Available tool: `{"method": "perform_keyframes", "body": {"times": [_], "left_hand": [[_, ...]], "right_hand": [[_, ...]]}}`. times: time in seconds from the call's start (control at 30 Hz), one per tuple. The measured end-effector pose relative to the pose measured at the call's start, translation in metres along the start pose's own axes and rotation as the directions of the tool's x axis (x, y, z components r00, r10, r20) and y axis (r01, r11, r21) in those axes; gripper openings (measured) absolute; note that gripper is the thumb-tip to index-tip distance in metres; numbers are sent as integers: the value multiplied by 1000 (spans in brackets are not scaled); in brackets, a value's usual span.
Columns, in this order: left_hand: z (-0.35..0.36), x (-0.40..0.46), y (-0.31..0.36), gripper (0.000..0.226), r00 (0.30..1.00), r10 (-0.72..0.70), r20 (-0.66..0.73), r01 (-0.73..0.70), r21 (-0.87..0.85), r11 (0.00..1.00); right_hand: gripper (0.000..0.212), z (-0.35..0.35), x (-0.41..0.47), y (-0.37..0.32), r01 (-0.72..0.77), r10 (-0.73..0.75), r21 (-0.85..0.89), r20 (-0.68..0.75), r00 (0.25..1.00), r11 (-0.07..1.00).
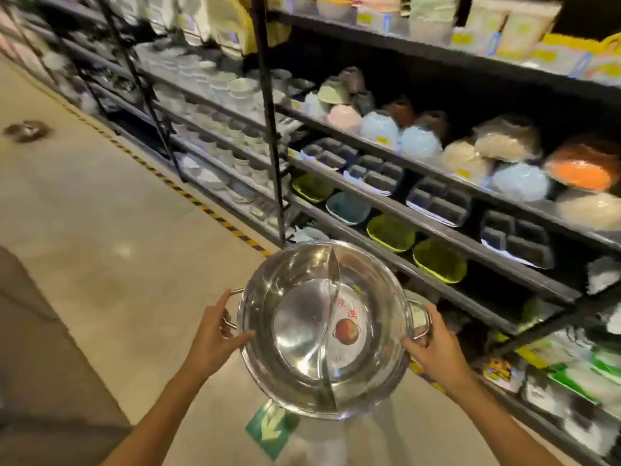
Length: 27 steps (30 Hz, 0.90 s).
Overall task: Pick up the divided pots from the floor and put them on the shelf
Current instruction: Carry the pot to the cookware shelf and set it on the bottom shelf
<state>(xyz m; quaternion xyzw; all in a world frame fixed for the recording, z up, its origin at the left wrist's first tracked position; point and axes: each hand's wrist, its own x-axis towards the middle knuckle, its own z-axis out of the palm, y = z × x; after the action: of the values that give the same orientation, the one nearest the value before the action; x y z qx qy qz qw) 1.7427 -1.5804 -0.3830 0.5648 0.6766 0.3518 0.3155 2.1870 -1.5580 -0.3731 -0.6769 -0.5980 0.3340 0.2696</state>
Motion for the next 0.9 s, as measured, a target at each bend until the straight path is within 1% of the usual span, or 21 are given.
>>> {"method": "perform_keyframes", "body": {"times": [0.1,0.17,0.27,0.33,0.4,0.47,0.53,0.63,0.7,0.8,0.9], "left_hand": [[-54,-17,-41,102,989,-74,-128,73,-12,997],[-86,-27,-66,103,968,-147,-204,148,-12,989],[-125,-36,-96,101,924,-236,-299,235,-41,971],[-147,-37,-110,98,891,-272,-364,269,-60,961],[-166,-31,-120,96,864,-294,-408,296,-60,953],[-182,-20,-130,96,835,-312,-453,322,-55,945],[-196,-3,-138,103,786,-359,-502,378,-68,923],[-213,27,-140,106,729,-402,-553,425,-95,900],[-225,52,-138,109,696,-425,-578,444,-118,888],[-248,94,-136,115,626,-459,-631,479,-153,864],[-270,132,-140,113,583,-464,-667,488,-169,856]], "right_hand": [[90,60,29,-41,70,-66,-31,123,990,997],[97,98,49,-74,109,-101,-30,194,976,994],[93,151,83,-124,201,-183,-39,278,943,979],[88,183,107,-154,267,-240,-36,336,911,963],[89,215,134,-180,306,-272,-26,387,881,952],[88,246,163,-204,343,-309,1,437,845,939],[88,275,194,-229,355,-346,74,477,808,932],[79,313,247,-271,397,-415,150,510,754,906],[78,336,285,-302,413,-445,189,538,715,891],[80,364,338,-351,465,-481,192,588,651,864],[82,395,387,-392,490,-498,213,646,578,845]]}}
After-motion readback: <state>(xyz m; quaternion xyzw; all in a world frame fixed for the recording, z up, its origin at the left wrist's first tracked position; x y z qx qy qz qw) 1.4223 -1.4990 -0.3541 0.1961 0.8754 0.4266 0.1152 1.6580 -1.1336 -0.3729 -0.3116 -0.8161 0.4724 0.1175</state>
